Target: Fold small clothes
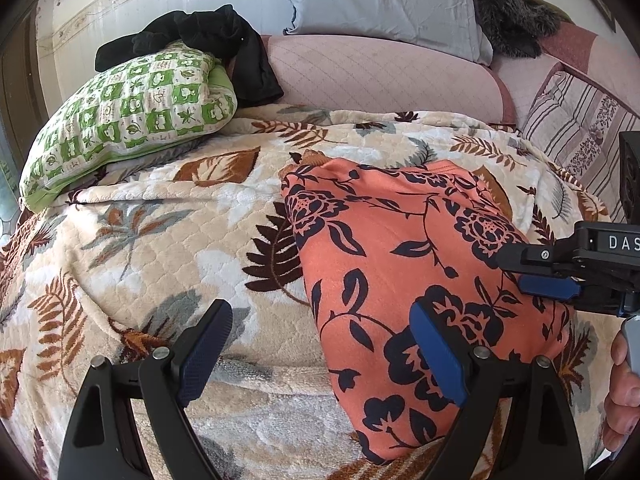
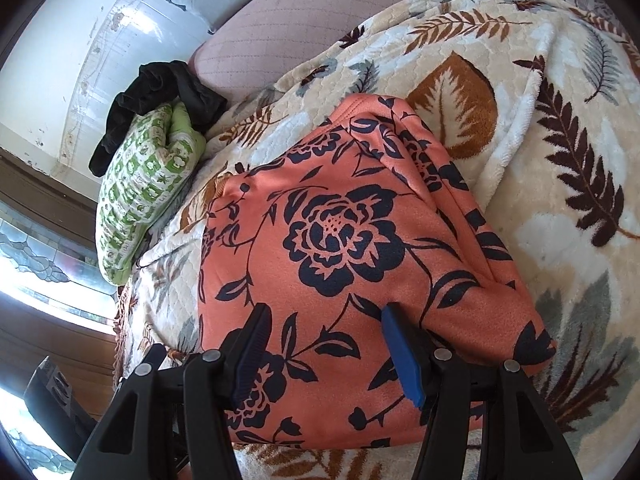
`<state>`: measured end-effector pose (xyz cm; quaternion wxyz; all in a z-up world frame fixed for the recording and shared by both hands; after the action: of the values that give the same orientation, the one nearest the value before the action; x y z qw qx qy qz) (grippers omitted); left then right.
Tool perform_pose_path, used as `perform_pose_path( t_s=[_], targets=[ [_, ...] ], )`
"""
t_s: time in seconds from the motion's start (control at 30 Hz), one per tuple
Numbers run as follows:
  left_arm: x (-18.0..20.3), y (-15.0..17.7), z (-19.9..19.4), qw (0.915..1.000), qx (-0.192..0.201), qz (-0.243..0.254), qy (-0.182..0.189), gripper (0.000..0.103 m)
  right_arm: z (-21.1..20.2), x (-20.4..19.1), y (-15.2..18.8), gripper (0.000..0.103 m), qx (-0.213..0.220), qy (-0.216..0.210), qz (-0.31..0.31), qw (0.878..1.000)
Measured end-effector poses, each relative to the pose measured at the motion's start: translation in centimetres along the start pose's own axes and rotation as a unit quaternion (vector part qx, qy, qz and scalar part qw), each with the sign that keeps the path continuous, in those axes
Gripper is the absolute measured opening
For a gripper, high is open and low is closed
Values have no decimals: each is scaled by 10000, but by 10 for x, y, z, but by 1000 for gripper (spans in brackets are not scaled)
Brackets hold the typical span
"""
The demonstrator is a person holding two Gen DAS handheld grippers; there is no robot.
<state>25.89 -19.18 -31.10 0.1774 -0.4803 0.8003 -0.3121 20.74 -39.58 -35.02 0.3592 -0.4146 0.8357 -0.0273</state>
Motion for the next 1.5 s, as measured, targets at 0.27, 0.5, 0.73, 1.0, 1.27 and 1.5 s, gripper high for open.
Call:
perform_pose_path(
  t_s=[0.27,0.5,0.73,1.0,1.27,1.5],
  targets=[
    [0,0,0,10000,-20,-4,3,90,-15,-10,-5,61,413,-148,-166,9989],
    [1,3,5,9999,-108,23,-10,90,-9,9,-11,61,351,232,159,9990],
    [2,7,12,9996,-295,29,-24,90,-8,12,-8,61,354,339,114,9987],
    [-5,5,13,9991,-396,-144,60,90,-5,-8,-19,63,571,-86,-26,9983],
    [-15,3,15,9984,-460,-318,79,90,58,-51,-47,66,-86,76,-847,9963],
    [-22,-1,21,9975,-507,-479,135,90,78,-74,-74,67,-195,-175,-1007,9946]
  ],
)
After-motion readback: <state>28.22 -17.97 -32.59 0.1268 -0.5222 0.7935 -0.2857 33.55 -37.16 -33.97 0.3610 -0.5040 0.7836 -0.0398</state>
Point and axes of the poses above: each gripper's, at about its wrist camera, not at the fingertips, and z roughly the way its jaws point, x to its right, y to its underside, the point moved 3 cm from there along z, roughly the way its jaws point, and after that the axes turned 1 degree about -z, right-handed, at the moved point
